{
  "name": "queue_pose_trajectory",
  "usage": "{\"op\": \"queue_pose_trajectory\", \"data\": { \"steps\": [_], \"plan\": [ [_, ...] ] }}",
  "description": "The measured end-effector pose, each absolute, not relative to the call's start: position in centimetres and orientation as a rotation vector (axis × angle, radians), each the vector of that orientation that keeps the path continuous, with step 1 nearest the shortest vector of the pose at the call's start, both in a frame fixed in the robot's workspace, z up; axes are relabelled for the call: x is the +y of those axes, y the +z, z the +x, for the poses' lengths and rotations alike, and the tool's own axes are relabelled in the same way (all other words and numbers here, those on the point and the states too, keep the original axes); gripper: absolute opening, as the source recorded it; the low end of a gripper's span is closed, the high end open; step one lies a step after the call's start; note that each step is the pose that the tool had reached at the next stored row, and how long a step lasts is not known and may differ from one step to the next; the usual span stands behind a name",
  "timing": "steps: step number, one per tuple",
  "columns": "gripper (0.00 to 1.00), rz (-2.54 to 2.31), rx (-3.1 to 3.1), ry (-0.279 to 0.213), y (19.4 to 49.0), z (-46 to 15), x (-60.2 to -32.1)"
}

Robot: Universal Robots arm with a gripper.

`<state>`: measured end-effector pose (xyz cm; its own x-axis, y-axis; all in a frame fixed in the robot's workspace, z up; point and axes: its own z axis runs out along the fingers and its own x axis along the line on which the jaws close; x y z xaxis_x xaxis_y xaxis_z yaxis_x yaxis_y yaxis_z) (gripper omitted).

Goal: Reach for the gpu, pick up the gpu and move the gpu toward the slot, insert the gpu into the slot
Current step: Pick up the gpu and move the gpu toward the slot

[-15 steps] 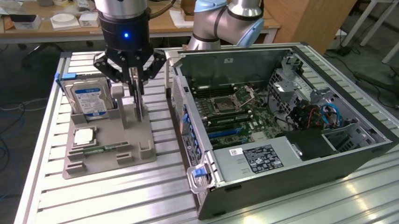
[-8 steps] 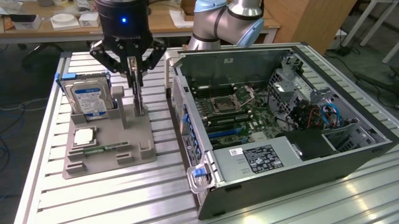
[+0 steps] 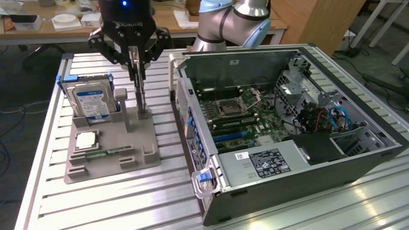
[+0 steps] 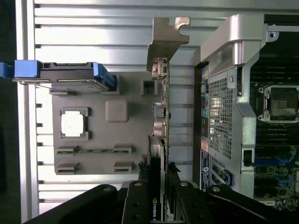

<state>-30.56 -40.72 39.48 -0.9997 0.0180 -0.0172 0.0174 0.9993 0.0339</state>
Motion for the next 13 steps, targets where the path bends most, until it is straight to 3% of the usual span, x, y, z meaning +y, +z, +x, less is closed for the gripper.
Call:
{"op": "queue_pose_trajectory", "data": {
  "steps": [13],
  "plan": [
    [0.26,0.028,3.126,0.053,40.5,-28.3,-40.7]
  ]
}}
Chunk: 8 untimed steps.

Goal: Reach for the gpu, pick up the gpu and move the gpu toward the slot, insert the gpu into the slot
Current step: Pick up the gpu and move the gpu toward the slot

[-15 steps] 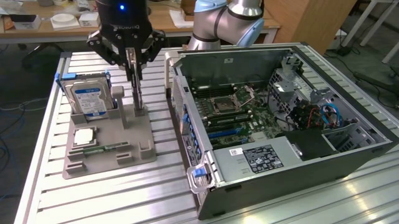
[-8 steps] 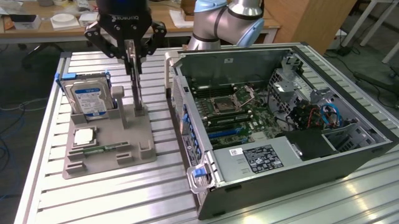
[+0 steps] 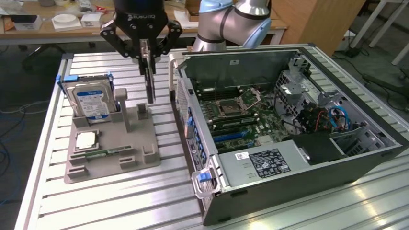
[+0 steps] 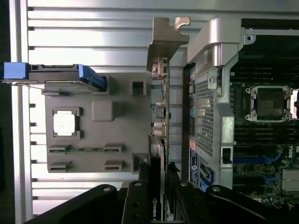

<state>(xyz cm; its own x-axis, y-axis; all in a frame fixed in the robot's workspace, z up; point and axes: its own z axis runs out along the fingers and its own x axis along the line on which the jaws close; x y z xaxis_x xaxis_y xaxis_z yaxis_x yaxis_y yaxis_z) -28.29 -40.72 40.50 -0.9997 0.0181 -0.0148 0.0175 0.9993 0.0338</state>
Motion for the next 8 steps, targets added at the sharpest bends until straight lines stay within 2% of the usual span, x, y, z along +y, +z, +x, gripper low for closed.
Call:
{"op": "queue_pose_trajectory", "data": {
  "steps": [8],
  "plan": [
    [0.26,0.028,3.132,0.053,40.8,-25.7,-40.7]
  ]
}}
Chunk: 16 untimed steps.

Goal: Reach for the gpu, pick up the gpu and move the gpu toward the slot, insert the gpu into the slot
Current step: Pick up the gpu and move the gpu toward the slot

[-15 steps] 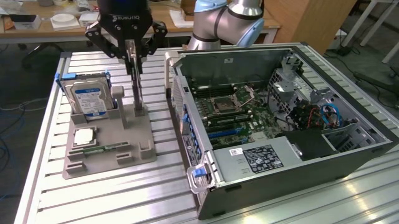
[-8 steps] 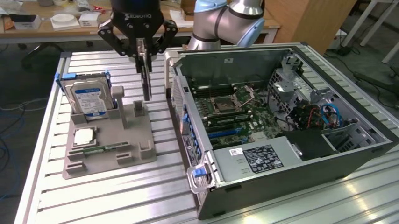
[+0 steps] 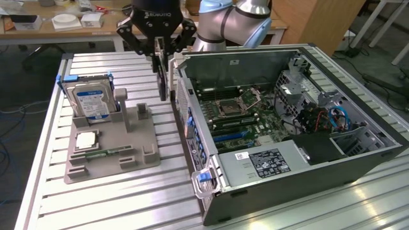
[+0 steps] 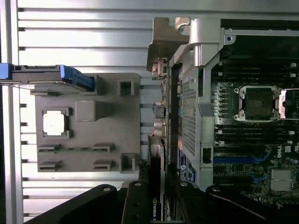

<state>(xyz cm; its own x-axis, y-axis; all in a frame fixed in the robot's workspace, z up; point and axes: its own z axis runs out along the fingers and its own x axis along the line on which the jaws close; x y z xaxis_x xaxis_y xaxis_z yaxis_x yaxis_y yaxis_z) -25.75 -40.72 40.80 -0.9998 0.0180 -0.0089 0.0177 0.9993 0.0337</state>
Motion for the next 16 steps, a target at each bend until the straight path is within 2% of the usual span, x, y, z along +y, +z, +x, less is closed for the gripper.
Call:
{"op": "queue_pose_trajectory", "data": {
  "steps": [16],
  "plan": [
    [0.26,0.028,3.149,0.053,41.2,-21.0,-40.7]
  ]
}}
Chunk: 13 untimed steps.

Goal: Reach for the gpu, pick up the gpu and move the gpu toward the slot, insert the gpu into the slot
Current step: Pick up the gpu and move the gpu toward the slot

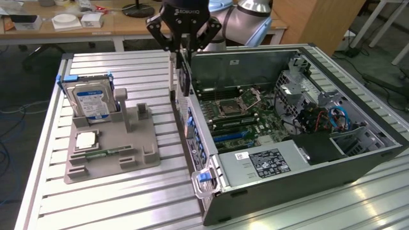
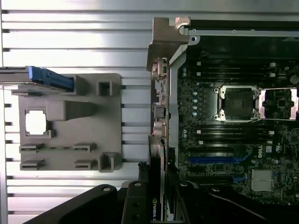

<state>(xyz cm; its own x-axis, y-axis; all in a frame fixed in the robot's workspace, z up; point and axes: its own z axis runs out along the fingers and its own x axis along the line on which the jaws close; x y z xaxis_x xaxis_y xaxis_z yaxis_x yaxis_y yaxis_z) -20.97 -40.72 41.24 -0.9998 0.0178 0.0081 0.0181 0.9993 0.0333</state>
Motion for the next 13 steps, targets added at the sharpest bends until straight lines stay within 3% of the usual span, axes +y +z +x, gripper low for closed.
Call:
{"op": "queue_pose_trajectory", "data": {
  "steps": [13],
  "plan": [
    [0.26,-0.029,-3.129,-0.052,41.3,-16.5,-40.7]
  ]
}}
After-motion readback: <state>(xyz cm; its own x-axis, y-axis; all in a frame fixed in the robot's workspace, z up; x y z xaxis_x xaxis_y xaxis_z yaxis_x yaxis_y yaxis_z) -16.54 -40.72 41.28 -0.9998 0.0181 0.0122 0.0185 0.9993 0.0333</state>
